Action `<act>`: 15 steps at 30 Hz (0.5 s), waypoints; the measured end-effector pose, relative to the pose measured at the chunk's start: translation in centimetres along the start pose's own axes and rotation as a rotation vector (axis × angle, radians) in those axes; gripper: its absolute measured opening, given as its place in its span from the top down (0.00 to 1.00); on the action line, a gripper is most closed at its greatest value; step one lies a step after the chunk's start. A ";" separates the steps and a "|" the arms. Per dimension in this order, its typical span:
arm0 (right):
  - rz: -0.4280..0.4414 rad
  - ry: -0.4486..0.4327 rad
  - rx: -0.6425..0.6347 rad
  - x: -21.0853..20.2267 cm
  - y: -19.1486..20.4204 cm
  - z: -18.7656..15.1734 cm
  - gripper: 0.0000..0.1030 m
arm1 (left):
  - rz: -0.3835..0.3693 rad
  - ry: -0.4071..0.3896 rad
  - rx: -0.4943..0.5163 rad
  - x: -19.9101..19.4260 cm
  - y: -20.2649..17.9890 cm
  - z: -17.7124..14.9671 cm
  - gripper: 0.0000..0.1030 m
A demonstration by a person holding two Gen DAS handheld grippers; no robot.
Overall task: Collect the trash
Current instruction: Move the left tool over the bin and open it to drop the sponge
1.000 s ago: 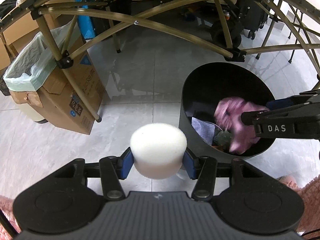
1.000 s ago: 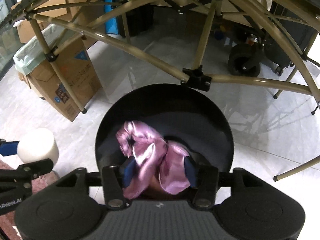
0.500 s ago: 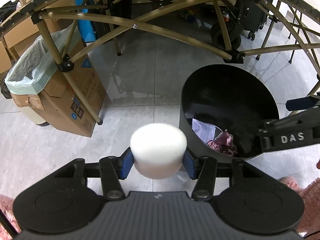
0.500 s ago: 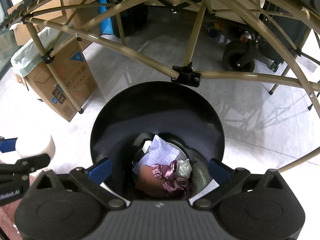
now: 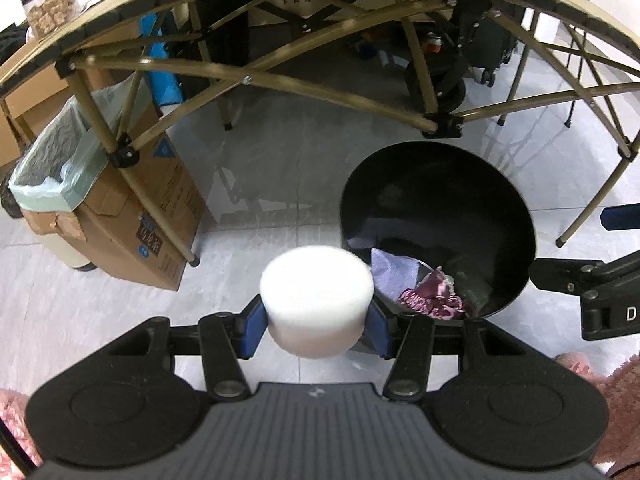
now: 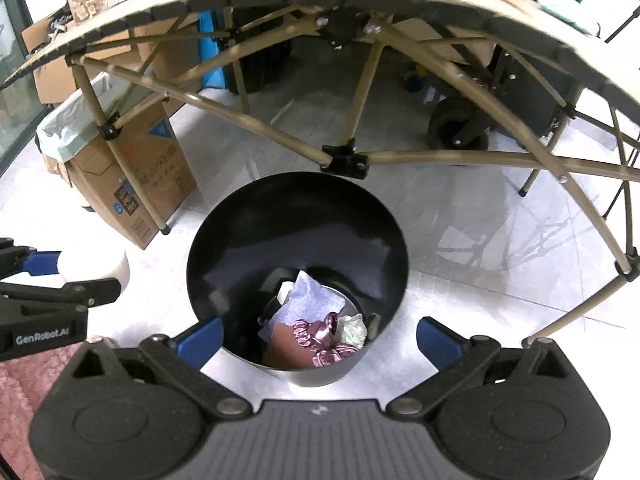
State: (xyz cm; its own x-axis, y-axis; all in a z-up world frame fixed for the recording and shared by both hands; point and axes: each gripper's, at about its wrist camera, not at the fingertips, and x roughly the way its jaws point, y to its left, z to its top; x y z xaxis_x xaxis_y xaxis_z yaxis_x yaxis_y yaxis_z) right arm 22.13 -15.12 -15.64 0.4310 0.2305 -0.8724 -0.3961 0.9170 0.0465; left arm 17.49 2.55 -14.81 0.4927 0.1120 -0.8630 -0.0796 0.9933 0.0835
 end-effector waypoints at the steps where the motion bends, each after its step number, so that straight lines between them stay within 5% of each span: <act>1: -0.005 -0.005 0.004 -0.3 -0.2 -0.1 0.00 | -0.005 -0.005 0.005 -0.2 -0.2 0.0 0.49; 15: -0.099 -0.061 0.115 -3.8 -5.5 -1.8 0.00 | -0.062 -0.052 0.080 -1.7 -3.9 1.8 0.49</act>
State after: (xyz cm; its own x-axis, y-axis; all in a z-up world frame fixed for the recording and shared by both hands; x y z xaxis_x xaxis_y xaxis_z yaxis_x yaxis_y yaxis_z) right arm 21.19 -21.60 -13.41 0.5136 0.1532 -0.8443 -0.2554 0.9666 0.0200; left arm 18.52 -1.49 -12.73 0.5389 0.0495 -0.8409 0.0212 0.9972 0.0723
